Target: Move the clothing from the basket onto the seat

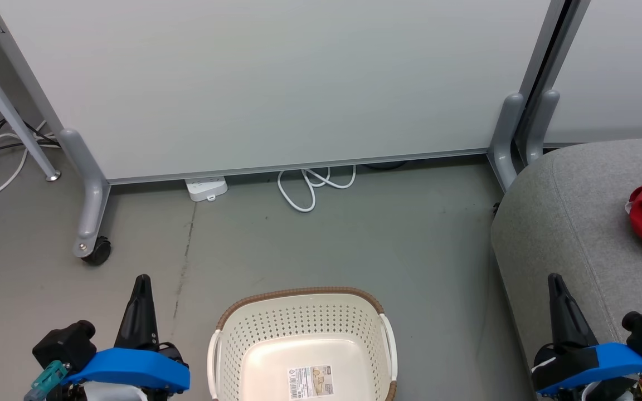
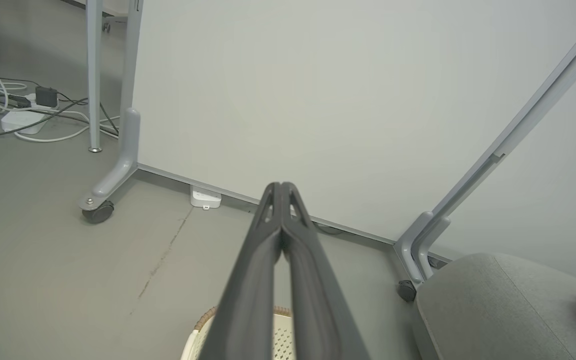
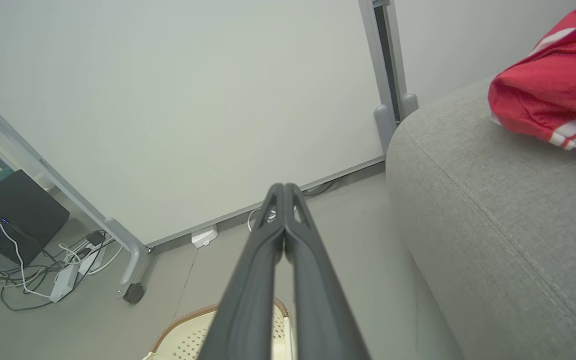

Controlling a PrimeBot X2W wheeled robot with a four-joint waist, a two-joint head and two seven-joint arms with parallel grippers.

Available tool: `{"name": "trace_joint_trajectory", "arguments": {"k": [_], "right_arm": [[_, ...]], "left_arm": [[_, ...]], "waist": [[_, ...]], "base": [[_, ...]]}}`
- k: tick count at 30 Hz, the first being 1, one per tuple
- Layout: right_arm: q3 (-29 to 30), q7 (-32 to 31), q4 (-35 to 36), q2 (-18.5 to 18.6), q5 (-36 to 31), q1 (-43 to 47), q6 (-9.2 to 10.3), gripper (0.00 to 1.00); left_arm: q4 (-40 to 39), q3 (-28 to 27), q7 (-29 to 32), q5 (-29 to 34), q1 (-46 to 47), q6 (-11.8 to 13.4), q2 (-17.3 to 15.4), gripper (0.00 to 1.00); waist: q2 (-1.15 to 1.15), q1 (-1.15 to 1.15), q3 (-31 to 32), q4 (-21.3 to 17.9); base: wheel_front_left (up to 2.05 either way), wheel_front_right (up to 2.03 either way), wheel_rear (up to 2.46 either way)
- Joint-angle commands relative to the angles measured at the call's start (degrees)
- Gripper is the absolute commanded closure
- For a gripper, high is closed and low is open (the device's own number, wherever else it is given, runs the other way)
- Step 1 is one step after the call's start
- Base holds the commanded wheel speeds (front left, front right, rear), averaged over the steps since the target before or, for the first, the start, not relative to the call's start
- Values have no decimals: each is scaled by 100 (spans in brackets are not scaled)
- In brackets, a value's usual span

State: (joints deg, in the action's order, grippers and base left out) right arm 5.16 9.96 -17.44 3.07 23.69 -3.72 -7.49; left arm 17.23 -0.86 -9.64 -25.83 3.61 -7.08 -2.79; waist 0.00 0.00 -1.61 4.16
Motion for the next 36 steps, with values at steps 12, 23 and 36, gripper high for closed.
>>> {"name": "trace_joint_trajectory", "arguments": {"k": [12,23,36], "right_arm": [[27,-316,162,5,1332,-133,0,100],[46,-542,197,2,2256,-166,0,100],[66,-759,231,-2,3163,-190,0,100]], "left_arm": [[-152,-122,299,-1282,178,-18,-12,100],[-186,-194,519,-2182,205,-25,-12,100],[-217,-275,738,-3055,225,-32,-13,100]], "waist": [[0,0,17,-50],[0,0,32,-93],[0,0,48,-140]], "base": [[0,0,0],[0,0,0],[0,0,0]]}}
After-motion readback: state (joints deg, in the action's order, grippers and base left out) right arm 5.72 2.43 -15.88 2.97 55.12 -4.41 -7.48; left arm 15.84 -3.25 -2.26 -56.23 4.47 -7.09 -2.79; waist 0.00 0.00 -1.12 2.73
